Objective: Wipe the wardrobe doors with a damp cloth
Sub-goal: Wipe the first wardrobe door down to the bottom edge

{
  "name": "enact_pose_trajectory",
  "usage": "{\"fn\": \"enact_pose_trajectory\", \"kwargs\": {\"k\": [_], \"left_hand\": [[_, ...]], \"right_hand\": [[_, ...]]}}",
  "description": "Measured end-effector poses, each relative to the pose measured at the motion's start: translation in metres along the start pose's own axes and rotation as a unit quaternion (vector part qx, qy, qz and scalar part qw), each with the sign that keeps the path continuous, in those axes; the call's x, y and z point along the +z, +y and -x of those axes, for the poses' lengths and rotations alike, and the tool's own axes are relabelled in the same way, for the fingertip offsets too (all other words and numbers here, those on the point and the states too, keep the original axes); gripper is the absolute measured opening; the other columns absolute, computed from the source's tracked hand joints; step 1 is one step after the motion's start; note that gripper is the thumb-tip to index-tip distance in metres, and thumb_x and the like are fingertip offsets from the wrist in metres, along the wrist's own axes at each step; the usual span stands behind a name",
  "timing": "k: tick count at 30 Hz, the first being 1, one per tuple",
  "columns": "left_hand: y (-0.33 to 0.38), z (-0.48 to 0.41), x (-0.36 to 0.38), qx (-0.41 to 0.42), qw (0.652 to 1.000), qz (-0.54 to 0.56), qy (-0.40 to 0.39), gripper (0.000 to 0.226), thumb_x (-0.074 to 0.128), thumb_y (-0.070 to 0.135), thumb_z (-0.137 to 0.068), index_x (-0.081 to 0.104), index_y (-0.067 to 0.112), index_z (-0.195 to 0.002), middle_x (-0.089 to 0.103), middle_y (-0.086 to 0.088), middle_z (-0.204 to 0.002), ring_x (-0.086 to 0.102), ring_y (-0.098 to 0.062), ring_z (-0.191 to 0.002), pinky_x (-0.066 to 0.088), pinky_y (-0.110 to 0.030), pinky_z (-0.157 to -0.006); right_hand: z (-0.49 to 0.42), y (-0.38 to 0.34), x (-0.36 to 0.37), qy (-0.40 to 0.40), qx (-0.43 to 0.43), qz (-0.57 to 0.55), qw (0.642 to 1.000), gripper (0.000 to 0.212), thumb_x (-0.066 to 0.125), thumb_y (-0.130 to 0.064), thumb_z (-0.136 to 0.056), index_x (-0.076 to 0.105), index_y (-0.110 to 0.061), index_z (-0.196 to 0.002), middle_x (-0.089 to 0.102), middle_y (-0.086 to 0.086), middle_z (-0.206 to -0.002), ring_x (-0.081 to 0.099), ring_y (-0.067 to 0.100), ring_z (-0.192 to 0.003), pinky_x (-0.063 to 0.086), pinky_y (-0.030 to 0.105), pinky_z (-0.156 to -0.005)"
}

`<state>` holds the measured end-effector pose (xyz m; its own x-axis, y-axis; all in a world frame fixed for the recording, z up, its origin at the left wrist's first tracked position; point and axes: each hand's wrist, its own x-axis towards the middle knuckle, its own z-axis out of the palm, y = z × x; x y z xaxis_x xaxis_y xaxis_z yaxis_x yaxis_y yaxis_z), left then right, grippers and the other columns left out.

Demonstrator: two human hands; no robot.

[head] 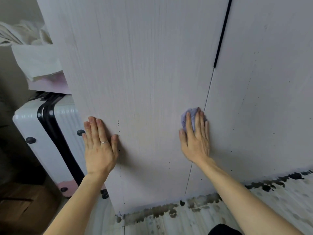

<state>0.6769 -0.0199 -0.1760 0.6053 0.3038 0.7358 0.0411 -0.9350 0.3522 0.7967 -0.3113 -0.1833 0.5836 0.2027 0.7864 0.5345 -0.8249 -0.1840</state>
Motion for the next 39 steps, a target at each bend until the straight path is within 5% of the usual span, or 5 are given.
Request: {"fn": "enact_pose_trajectory", "kwargs": {"k": [13,18,26,34,39], "left_hand": [[0.010,0.001,-0.005,-0.008,1.000,0.006,-0.021,0.077,0.032,0.041,-0.104,-0.019,0.011,-0.155,-0.027,0.000,-0.162,-0.022,-0.023,-0.152,-0.011,-0.036,-0.124],[0.010,0.000,-0.003,-0.022,0.999,-0.001,-0.025,0.077,0.029,0.043,-0.104,-0.023,0.017,-0.153,-0.029,0.001,-0.161,-0.025,-0.020,-0.151,-0.013,-0.036,-0.123],[0.005,0.002,0.000,-0.013,0.999,-0.012,-0.026,0.077,0.030,0.043,-0.104,-0.019,0.014,-0.155,-0.029,0.001,-0.162,-0.024,-0.021,-0.151,-0.016,-0.030,-0.122],[0.003,0.001,0.003,-0.001,1.000,-0.015,-0.019,0.077,0.031,0.041,-0.105,-0.022,0.015,-0.154,-0.029,0.001,-0.161,-0.027,-0.019,-0.150,-0.017,-0.032,-0.122],[0.002,0.003,0.000,-0.004,1.000,-0.001,-0.028,0.076,0.030,0.043,-0.105,-0.026,0.026,-0.153,-0.033,0.009,-0.160,-0.024,-0.017,-0.151,-0.015,-0.032,-0.123]], "right_hand": [[0.110,-0.020,0.033,-0.178,0.202,-0.141,0.953,0.077,0.007,-0.072,-0.092,-0.044,-0.040,-0.140,-0.041,-0.001,-0.152,-0.021,0.024,-0.151,0.001,0.045,-0.126],[0.035,-0.031,0.019,-0.045,0.099,-0.115,0.987,0.077,0.030,-0.055,-0.102,-0.006,-0.017,-0.159,-0.024,0.005,-0.163,-0.012,0.026,-0.154,0.000,0.043,-0.125],[0.131,0.022,0.061,-0.184,-0.312,0.101,0.926,0.084,0.065,-0.031,-0.086,0.024,-0.022,-0.158,0.016,-0.001,-0.166,0.015,0.019,-0.154,0.017,0.047,-0.122],[0.016,-0.049,0.030,0.011,-0.157,-0.016,0.987,0.062,0.043,-0.031,-0.100,0.024,-0.012,-0.156,0.014,0.014,-0.163,0.011,0.028,-0.154,0.012,0.054,-0.123],[0.026,-0.068,0.042,-0.002,-0.219,0.001,0.976,0.064,0.049,-0.027,-0.099,0.024,-0.015,-0.157,0.018,0.008,-0.164,0.013,0.024,-0.154,0.013,0.052,-0.123]]}}
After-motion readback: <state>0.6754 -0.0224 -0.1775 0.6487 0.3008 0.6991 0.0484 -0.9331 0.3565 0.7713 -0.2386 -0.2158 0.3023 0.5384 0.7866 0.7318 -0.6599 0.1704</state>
